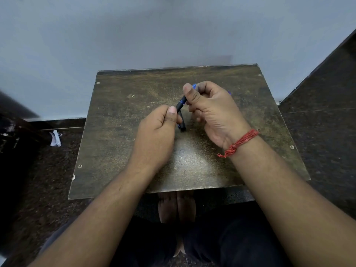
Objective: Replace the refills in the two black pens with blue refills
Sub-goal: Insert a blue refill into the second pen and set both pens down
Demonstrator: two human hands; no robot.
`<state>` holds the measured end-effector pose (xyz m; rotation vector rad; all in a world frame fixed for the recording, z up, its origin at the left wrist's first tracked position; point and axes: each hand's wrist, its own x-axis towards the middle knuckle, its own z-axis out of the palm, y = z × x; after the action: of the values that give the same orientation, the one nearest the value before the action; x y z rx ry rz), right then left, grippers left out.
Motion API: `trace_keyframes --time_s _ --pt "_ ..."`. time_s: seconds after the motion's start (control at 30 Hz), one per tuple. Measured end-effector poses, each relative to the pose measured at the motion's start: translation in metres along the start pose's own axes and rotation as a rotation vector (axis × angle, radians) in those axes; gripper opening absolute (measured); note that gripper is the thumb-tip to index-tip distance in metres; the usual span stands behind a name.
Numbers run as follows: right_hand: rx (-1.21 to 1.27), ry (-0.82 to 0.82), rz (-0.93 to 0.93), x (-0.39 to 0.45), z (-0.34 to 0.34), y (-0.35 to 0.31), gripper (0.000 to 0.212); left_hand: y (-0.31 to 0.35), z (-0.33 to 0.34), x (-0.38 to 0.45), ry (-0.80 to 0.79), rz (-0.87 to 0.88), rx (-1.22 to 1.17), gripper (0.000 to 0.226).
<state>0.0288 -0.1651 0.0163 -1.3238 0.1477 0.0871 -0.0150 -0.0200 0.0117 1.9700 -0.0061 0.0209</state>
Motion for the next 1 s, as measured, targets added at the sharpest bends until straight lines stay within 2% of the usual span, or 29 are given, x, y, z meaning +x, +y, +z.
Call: trace_keyframes --time_s 0.13,0.27,0.4,0.53,0.6,0.67,0.83,0.93,1.0 --pt "0.105 -0.042 0.029 0.0009 -0.007 -0.004 0.005 -0.0019 -0.001 0.0006 -0.001 -0.006 -0.032 0.036" --pt "0.146 -0.11 0.041 0.0007 -0.0089 -0.0061 0.015 -0.0025 0.0003 0.0009 -0.004 -0.004 -0.03 0.037" --pt "0.125 -0.069 0.056 0.0015 -0.0057 -0.0037 0.004 -0.0024 0.0009 0.0003 -0.01 0.0 -0.028 0.037" --pt "0.085 -0.031 0.049 0.0016 -0.0039 -0.0008 0.018 -0.0002 0.0007 -0.0004 -0.01 -0.007 -0.025 0.037" --pt "0.085 -0.027 0.044 0.002 -0.0058 -0.0009 0.013 0.0008 -0.0003 -0.0009 -0.006 -0.006 -0.023 0.037" --pt "0.115 -0.046 0.047 0.0022 -0.0084 -0.0029 0.009 0.0014 -0.001 -0.001 -0.002 -0.005 -0.012 0.037" --pt "0.141 -0.15 0.039 0.0015 -0.0102 -0.0048 0.014 0.0022 -0.0002 -0.0001 0.0 -0.016 -0.023 0.036" --pt "0.142 -0.124 0.049 0.0024 -0.0084 -0.0042 0.005 0.001 -0.0006 -0.0004 0.004 0.004 0.015 0.036" --pt "0.147 -0.076 0.06 0.0029 -0.0065 -0.0027 0.01 0.0017 0.0001 -0.0006 0.0 0.024 0.035 0.036"
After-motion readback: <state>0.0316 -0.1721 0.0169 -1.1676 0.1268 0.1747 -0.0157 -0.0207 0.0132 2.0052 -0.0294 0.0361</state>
